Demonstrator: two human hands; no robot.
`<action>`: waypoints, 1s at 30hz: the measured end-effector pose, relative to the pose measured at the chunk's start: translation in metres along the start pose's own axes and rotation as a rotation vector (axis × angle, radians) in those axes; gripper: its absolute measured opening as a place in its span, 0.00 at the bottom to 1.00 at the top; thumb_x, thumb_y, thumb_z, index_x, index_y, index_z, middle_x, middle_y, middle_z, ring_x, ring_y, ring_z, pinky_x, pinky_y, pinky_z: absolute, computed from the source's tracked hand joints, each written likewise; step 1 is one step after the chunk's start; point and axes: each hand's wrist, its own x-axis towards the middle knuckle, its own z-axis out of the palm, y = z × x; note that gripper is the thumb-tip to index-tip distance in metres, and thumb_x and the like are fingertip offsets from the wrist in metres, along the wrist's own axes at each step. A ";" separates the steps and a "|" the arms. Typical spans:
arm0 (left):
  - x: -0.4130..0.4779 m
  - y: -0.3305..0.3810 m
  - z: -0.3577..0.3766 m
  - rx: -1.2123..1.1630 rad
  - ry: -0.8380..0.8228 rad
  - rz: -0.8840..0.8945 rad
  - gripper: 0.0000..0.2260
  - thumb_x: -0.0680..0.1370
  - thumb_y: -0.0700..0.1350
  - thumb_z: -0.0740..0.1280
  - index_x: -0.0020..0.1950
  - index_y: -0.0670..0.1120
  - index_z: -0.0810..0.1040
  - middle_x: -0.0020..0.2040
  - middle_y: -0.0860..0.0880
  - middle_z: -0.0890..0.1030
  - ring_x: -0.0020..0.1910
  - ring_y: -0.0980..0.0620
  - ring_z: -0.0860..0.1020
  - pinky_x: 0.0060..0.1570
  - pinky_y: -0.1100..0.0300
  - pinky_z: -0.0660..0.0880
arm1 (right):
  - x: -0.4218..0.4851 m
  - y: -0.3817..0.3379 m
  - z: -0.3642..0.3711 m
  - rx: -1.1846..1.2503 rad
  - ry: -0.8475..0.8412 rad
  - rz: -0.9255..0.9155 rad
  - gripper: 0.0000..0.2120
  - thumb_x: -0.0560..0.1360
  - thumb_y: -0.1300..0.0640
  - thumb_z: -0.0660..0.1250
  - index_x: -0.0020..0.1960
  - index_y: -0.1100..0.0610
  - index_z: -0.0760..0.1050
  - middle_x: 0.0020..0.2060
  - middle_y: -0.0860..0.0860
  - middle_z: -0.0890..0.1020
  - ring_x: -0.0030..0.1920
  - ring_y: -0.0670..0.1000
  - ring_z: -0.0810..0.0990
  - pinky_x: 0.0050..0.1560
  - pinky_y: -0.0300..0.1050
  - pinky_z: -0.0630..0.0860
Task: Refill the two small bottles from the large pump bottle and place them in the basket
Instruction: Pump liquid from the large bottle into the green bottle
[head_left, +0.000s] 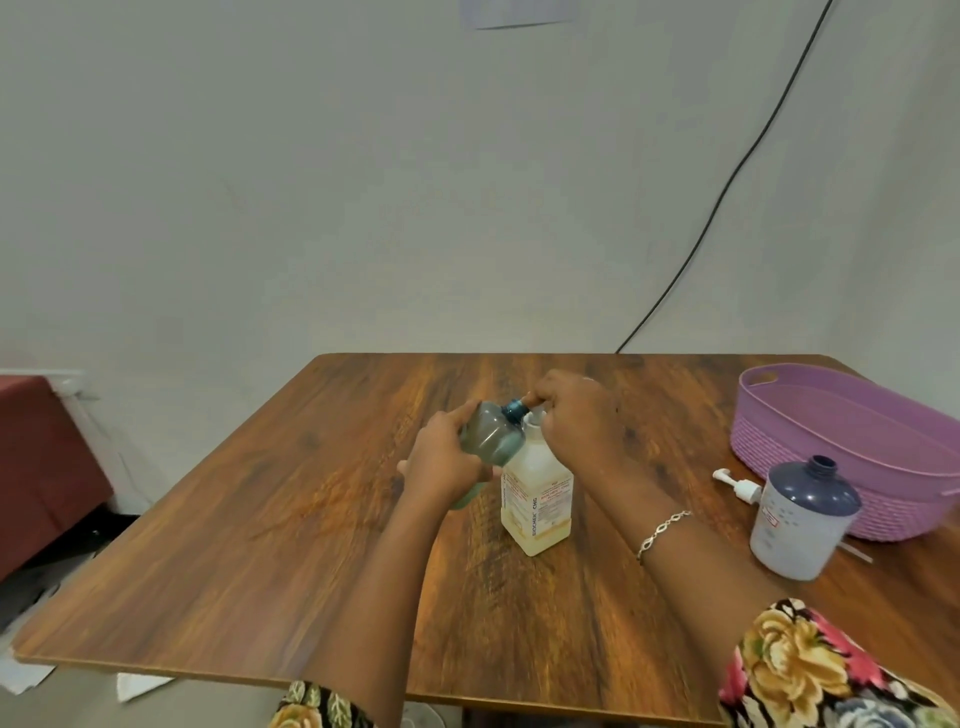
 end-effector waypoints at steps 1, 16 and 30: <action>-0.001 -0.001 0.001 0.007 0.002 -0.004 0.40 0.65 0.44 0.78 0.72 0.57 0.64 0.63 0.52 0.71 0.63 0.49 0.70 0.61 0.44 0.67 | 0.000 0.000 0.001 -0.010 -0.001 -0.004 0.10 0.66 0.70 0.62 0.40 0.60 0.81 0.37 0.53 0.80 0.38 0.52 0.74 0.37 0.44 0.68; -0.004 -0.005 0.004 -0.022 0.027 0.040 0.40 0.65 0.42 0.78 0.73 0.55 0.64 0.61 0.52 0.73 0.60 0.52 0.71 0.55 0.54 0.69 | -0.007 0.001 0.001 -0.073 0.010 -0.090 0.10 0.66 0.69 0.64 0.44 0.62 0.81 0.39 0.55 0.81 0.41 0.55 0.76 0.39 0.40 0.63; -0.005 0.000 0.000 0.007 -0.003 0.015 0.41 0.64 0.42 0.78 0.72 0.57 0.63 0.59 0.54 0.71 0.60 0.51 0.70 0.61 0.45 0.69 | -0.004 0.005 0.002 0.021 0.005 -0.081 0.15 0.64 0.66 0.56 0.40 0.64 0.81 0.36 0.57 0.81 0.40 0.56 0.75 0.42 0.46 0.66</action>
